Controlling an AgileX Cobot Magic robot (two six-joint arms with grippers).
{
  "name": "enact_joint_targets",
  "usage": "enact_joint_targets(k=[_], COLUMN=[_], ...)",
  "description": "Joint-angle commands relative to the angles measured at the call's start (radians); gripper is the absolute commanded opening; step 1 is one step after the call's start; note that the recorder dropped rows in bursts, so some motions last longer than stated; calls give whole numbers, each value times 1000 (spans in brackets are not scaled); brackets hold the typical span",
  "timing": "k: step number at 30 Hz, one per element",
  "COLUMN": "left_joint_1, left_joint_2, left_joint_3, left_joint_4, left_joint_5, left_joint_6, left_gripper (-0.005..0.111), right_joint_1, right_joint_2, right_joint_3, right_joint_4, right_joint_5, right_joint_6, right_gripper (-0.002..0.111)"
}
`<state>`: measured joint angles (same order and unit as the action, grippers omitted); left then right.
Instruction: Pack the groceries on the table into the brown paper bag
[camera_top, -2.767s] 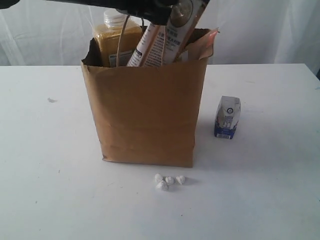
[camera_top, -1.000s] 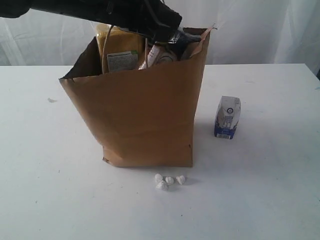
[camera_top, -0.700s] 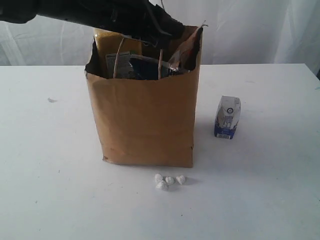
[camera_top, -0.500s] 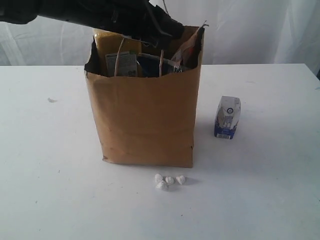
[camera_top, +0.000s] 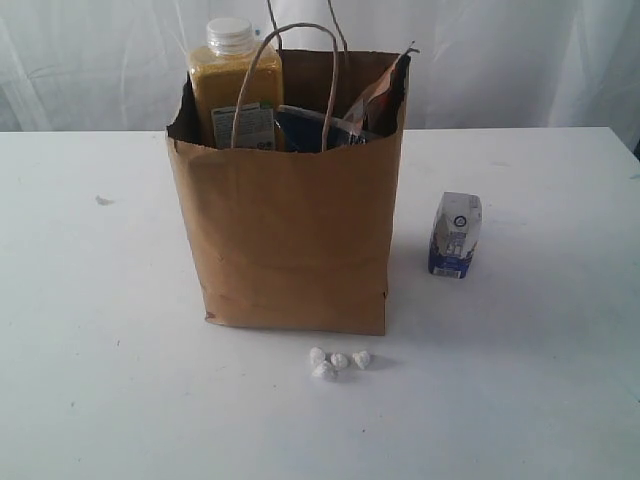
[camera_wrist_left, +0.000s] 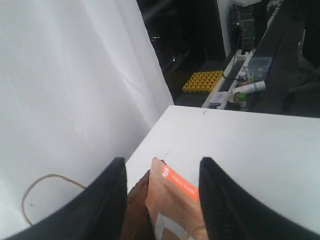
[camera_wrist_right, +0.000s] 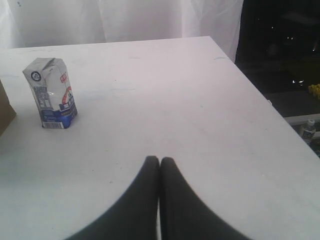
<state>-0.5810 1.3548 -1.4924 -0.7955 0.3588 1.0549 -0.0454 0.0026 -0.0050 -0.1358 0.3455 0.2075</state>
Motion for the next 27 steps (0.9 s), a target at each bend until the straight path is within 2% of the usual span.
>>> enact_joint_targets(k=[1,4,6,11,13,14,16,23,27], left_joint_1=[2,2,2,7,30,50,98,341,472], left_joint_2=[-77,-99,-99,-75,-74,-74,-74,-76,-103], left_joint_3=[-3,-3,-3,5,31,47,81,259,406], left_joint_4=[157,343,528,1041,1176,1224,1260,1260,1260], left_joint_5=[125,228,296,442,436,428,421,368,314], left_joint_6=[-12,-82,-210,-607,-732,-788,-868,-1134,-1295], left_gripper=[50,48,42,13,2,0,0,0,0], right_joint_1=[3,3,3,3,3,3,3,3,3], right_joint_2=[-3,-3,-3,-3,-3,-3,-3,-3,-3], right_joint_3=[5,5,5,5,5,5,5,5,5], right_joint_4=[-5,-5,-5,-5,-5,-5,-5,-5,-5], right_joint_5=[-10,-10,-10,-10,-10,-10,-10,-10,-10], right_joint_6=[-9,-9,-9,-9,-9,-9,-9,-9,-9], right_gripper=[0,0,0,0,0,0,0,0,0])
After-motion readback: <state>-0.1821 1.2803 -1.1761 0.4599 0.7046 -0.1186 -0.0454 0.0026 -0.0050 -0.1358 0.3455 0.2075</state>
